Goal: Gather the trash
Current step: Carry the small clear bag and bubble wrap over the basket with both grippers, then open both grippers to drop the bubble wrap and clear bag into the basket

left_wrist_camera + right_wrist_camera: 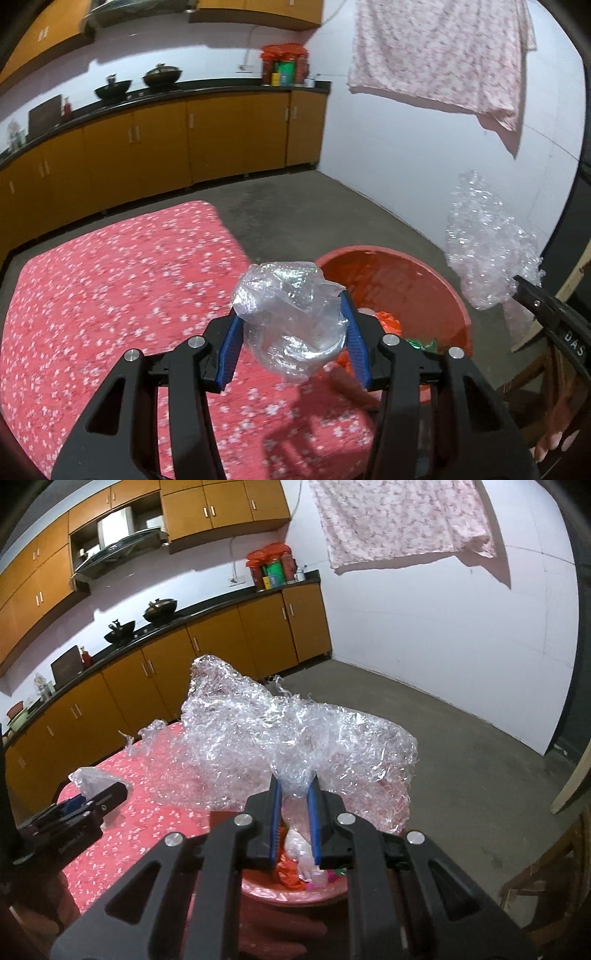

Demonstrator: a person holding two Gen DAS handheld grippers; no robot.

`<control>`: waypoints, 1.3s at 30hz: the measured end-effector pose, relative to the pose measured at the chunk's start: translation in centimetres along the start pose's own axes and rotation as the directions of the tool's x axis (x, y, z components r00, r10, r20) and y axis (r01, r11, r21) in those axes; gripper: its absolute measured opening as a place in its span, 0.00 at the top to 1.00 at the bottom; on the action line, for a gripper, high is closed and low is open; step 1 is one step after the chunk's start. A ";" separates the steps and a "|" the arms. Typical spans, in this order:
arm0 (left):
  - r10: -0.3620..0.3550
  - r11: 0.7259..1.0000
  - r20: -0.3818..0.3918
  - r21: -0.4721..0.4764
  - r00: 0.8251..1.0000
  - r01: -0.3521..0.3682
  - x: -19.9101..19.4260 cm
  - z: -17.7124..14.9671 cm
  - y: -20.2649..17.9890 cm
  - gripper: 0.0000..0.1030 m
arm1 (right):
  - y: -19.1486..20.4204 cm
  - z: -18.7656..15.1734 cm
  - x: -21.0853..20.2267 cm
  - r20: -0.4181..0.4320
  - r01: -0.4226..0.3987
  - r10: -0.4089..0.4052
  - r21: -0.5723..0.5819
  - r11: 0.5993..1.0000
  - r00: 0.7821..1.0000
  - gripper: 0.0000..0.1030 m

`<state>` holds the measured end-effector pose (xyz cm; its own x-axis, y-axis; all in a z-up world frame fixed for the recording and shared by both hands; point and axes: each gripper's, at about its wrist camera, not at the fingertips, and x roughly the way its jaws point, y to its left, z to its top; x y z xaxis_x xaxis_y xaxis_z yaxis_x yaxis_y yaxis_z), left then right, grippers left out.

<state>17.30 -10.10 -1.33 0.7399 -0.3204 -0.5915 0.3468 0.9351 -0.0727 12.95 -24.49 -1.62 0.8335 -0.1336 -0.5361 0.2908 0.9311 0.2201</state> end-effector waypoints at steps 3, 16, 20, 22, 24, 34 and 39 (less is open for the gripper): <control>-0.023 1.000 -0.004 0.015 1.000 0.023 0.5 0.1 -0.9 0.52 | -0.4 -0.1 0.4 -0.008 0.006 -0.006 0.007 1.000 1.000 0.86; -0.118 0.991 -0.027 0.054 0.993 0.119 3.2 0.7 -2.8 0.52 | -0.5 -0.2 2.4 -0.043 0.013 -0.011 0.031 0.999 0.999 0.86; -0.133 0.988 -0.039 0.074 0.990 0.136 4.2 0.9 -3.5 0.52 | -0.6 0.0 3.4 -0.056 0.014 -0.011 0.047 0.999 0.998 0.86; -0.141 0.986 -0.045 0.082 0.989 0.145 4.6 0.8 -4.0 0.52 | -0.8 0.0 3.9 -0.062 0.014 -0.010 0.059 0.998 0.998 0.86; -0.147 0.984 -0.051 0.093 0.988 0.151 5.1 0.7 -4.4 0.52 | -1.0 0.0 4.3 -0.068 0.016 -0.011 0.067 0.998 0.998 0.86; -0.166 0.977 -0.074 0.120 0.983 0.174 7.1 1.1 -5.5 0.52 | -1.9 -0.2 5.9 -0.100 0.017 -0.004 0.131 0.991 0.995 0.86; -0.179 0.973 -0.081 0.131 0.981 0.188 7.9 1.3 -6.2 0.52 | -2.0 -0.3 6.2 -0.100 0.018 -0.004 0.137 0.990 0.995 0.86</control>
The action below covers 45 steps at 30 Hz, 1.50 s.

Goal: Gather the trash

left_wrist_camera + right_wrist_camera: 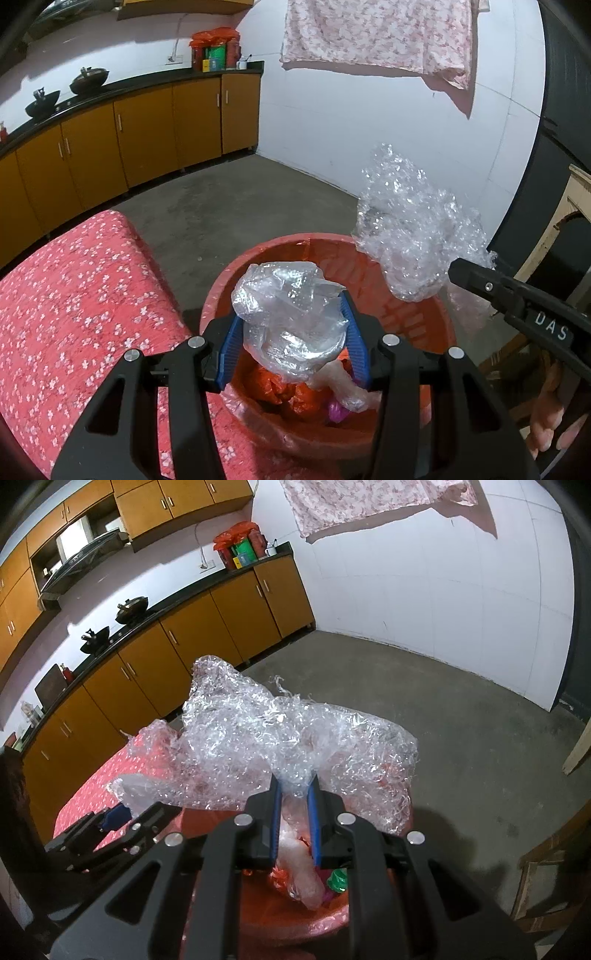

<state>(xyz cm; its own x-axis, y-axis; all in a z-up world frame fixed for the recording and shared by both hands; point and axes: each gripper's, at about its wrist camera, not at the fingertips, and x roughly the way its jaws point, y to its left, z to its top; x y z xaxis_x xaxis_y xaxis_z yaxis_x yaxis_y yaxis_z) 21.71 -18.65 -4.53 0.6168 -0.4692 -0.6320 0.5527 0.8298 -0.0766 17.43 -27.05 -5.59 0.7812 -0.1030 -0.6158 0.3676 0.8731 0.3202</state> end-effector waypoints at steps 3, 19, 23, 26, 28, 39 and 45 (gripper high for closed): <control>-0.008 1.000 -0.006 0.003 1.000 0.008 0.5 0.0 -0.1 0.52 | 0.2 0.0 0.2 0.001 0.000 0.000 0.000 1.000 1.000 0.86; -0.007 1.000 -0.029 0.004 1.000 0.007 2.2 -0.3 -0.1 0.39 | -0.4 -0.2 0.1 0.016 -0.040 0.040 0.015 0.999 0.999 0.73; 0.001 1.000 -0.028 -0.006 1.000 -0.001 2.0 -0.4 0.3 0.37 | -0.7 -0.1 -0.4 0.027 -0.034 0.034 0.021 0.999 0.999 0.69; 0.013 1.000 -0.022 -0.016 1.000 -0.014 1.5 -0.4 0.7 0.36 | -0.8 0.1 -1.0 0.043 -0.018 0.017 0.015 1.000 0.999 0.66; 0.019 0.999 -0.016 -0.027 1.000 -0.020 1.1 -0.4 1.1 0.35 | -0.9 0.2 -1.4 0.053 -0.010 0.009 0.012 1.000 0.999 0.62; 0.115 0.988 0.111 -0.114 0.987 -0.103 -7.1 -0.9 3.7 0.11 | 1.0 -0.8 -6.6 0.197 -0.002 0.018 -0.081 0.997 0.980 0.12; 0.229 0.966 0.180 -0.166 0.956 -0.200 -13.2 -2.4 5.3 0.02 | 4.3 -2.8 -10.1 0.324 0.056 0.015 -0.209 0.976 0.946 0.04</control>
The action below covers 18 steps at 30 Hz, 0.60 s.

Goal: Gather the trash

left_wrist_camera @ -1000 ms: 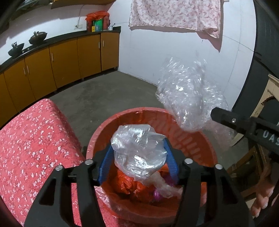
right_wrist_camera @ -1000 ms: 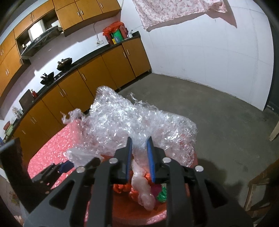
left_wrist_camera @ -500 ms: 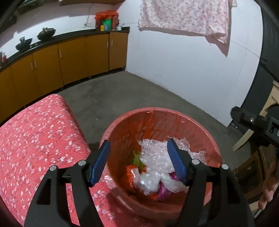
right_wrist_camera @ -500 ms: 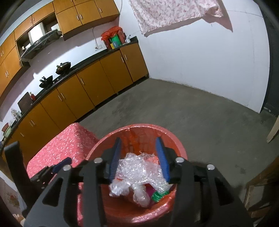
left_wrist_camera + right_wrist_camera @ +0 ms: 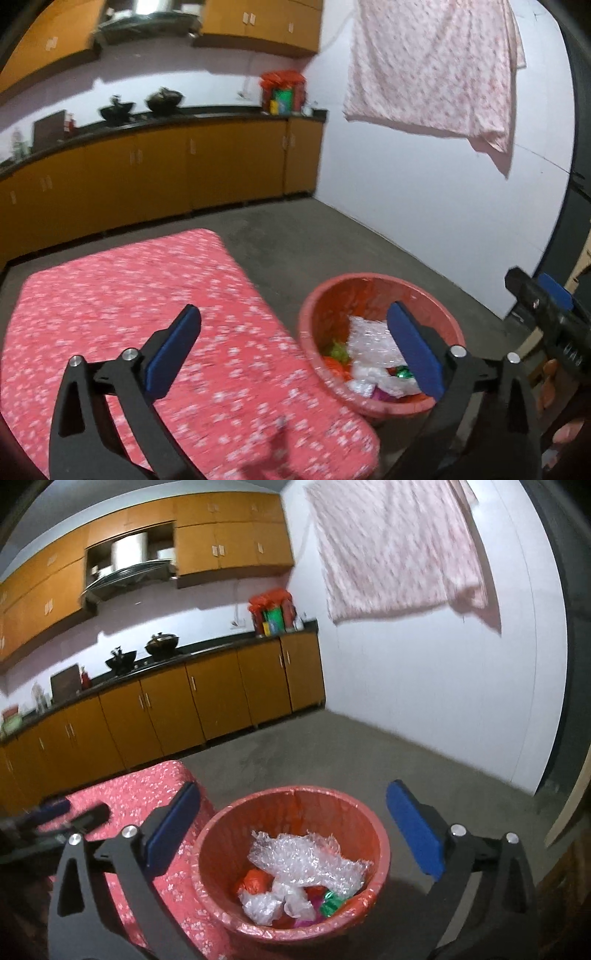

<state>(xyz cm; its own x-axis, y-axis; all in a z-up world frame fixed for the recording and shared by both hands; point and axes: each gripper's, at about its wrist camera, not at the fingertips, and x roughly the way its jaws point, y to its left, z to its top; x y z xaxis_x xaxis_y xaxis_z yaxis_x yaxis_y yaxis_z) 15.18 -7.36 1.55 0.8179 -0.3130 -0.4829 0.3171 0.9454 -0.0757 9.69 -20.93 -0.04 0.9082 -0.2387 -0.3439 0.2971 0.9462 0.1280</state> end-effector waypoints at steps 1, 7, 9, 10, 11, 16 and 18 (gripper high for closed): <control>0.017 1.000 0.007 -0.003 1.000 -0.017 -0.6 -0.1 0.2 0.02 | 0.6 -0.1 -0.4 0.008 -0.002 0.002 -0.017 1.000 1.000 0.04; 0.122 0.992 0.049 -0.038 0.991 -0.120 -4.9 -1.6 2.2 0.02 | 3.8 -1.2 -3.7 0.028 -0.018 0.021 -0.109 0.994 0.999 0.04; 0.146 0.989 0.054 -0.047 0.988 -0.143 -5.9 -2.2 2.7 0.02 | 4.7 -1.5 -4.4 0.034 -0.019 0.024 -0.135 0.991 0.999 0.04; 0.163 0.986 0.057 -0.052 0.985 -0.160 -6.4 -2.5 3.0 0.02 | 5.1 -1.6 -4.8 0.034 -0.020 0.025 -0.148 0.989 0.999 0.04; 0.176 0.983 0.061 -0.055 0.982 -0.173 -6.9 -2.9 3.2 0.02 | 5.7 -1.8 -5.1 0.032 -0.022 0.028 -0.160 0.987 0.999 0.04; 0.232 0.973 0.082 -0.034 0.969 -0.230 -9.1 -4.4 3.7 0.02 | 6.9 -2.5 -6.4 0.013 -0.064 0.067 -0.172 0.983 0.998 0.04; 0.250 0.968 0.091 -0.024 0.964 -0.249 -9.7 -4.9 3.7 0.02 | 7.4 -2.9 -6.9 0.005 -0.077 0.079 -0.181 0.980 0.997 0.04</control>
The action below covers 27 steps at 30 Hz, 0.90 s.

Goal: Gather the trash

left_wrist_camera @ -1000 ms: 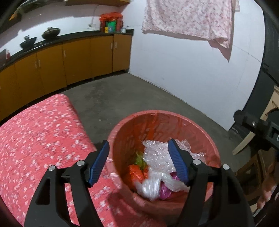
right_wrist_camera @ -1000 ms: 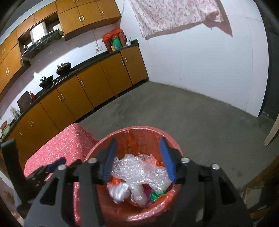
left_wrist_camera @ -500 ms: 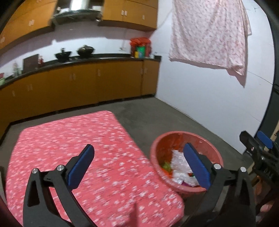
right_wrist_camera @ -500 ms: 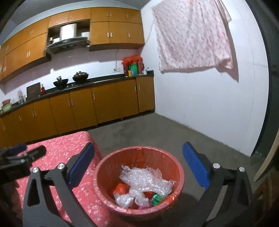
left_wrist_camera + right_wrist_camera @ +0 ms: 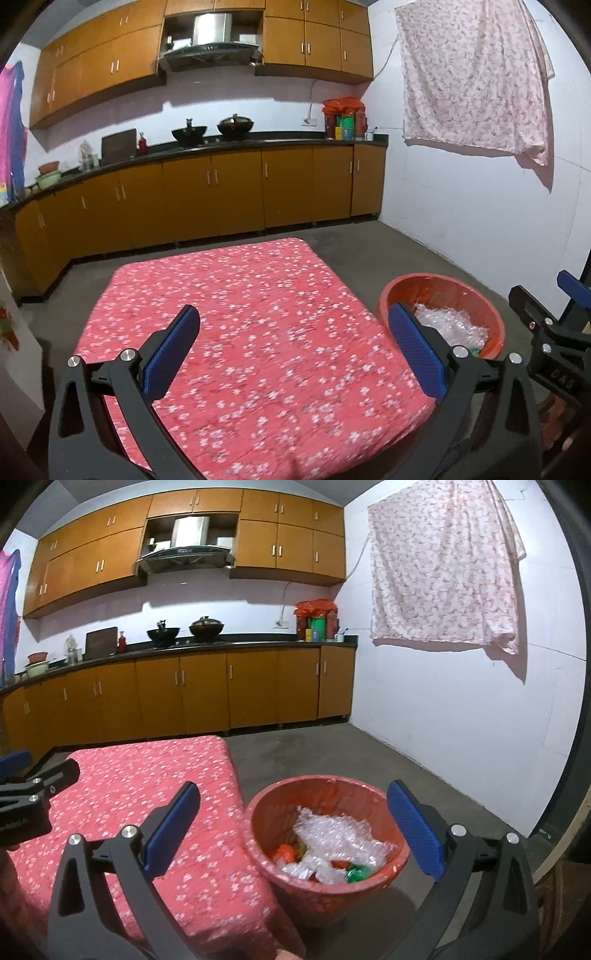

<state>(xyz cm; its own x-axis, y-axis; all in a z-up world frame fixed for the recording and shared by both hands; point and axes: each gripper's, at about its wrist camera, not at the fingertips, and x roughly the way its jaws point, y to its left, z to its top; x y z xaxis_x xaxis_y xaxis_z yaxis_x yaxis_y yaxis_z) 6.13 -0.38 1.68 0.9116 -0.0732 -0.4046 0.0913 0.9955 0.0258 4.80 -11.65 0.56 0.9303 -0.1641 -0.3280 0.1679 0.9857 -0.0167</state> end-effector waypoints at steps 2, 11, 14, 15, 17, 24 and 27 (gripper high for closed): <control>0.014 1.000 0.007 0.006 1.000 -0.014 -0.4 -0.4 0.2 0.02 | 0.5 -0.3 -0.5 -0.004 -0.009 0.009 -0.007 1.000 1.000 0.04; 0.056 0.998 0.018 0.008 0.998 -0.057 -1.7 -1.7 0.7 0.02 | 1.0 -0.8 -1.4 -0.010 -0.017 0.017 -0.008 1.000 1.000 0.04; 0.056 0.998 0.016 0.012 0.998 -0.056 -2.0 -1.9 0.7 0.02 | 1.1 -1.3 -1.8 -0.011 -0.017 0.017 -0.004 1.000 1.000 0.04; 0.055 0.998 0.014 0.012 0.998 -0.055 -2.1 -2.0 0.6 0.02 | 1.1 -1.4 -1.9 -0.011 -0.016 0.016 -0.003 1.000 1.000 0.04; 0.051 0.999 0.012 0.012 0.999 -0.051 -2.2 -2.1 0.6 0.02 | 1.1 -1.6 -2.2 -0.010 -0.016 0.016 -0.001 1.000 1.000 0.04; 0.048 0.999 0.021 0.009 0.999 -0.048 -2.7 -2.4 0.7 0.02 | 0.9 -1.6 -3.0 -0.003 -0.015 0.016 0.010 1.000 1.000 0.04; 0.047 0.999 0.021 0.008 0.999 -0.047 -2.7 -2.5 0.7 0.02 | 0.8 -1.6 -3.2 -0.003 -0.017 0.017 0.014 1.000 1.000 0.04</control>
<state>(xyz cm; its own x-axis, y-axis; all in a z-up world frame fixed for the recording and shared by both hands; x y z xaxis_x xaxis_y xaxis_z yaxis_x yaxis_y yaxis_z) 2.70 0.68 0.48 0.9231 -0.0277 -0.3835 0.0515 0.9973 0.0521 1.41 -10.32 0.12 0.9319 -0.1475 -0.3313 0.1569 0.9876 0.0016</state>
